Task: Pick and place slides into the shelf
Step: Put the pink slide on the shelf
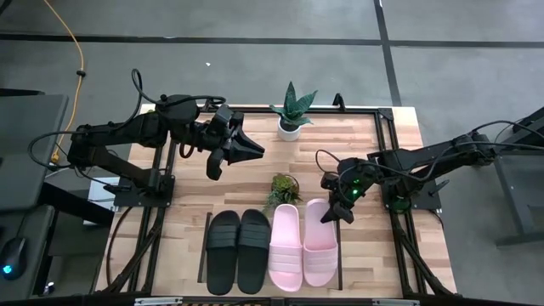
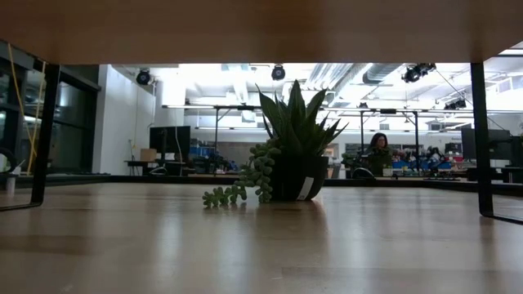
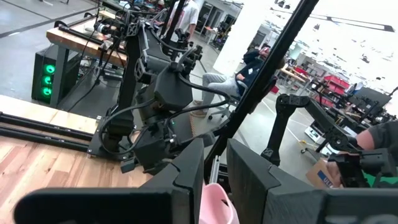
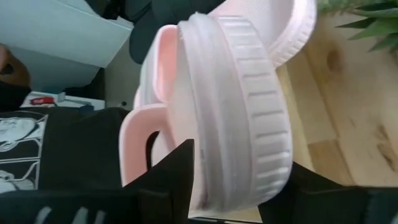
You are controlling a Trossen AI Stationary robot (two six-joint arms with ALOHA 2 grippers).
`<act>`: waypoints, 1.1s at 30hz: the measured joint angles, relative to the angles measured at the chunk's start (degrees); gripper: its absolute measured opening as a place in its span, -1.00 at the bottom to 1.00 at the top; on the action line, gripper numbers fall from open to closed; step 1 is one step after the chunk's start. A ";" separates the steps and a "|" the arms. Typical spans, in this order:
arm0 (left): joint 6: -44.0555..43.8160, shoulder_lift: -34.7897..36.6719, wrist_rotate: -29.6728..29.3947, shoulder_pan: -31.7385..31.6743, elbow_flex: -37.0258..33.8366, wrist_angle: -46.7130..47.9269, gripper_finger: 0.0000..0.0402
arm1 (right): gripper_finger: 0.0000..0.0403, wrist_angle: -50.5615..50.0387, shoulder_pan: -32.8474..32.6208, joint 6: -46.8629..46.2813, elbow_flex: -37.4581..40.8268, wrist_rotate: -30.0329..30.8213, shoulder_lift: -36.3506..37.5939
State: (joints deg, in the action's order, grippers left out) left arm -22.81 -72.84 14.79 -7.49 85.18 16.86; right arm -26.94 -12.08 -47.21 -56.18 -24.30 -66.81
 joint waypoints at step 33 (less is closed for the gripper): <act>-0.23 0.00 -0.02 0.00 0.00 -0.02 -0.70 | -0.34 -6.52 -0.41 7.24 0.00 6.75 -1.29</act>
State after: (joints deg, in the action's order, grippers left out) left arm -23.04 -72.84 14.77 -7.49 85.19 16.84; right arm -33.46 -12.48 -39.96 -56.18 -17.55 -68.10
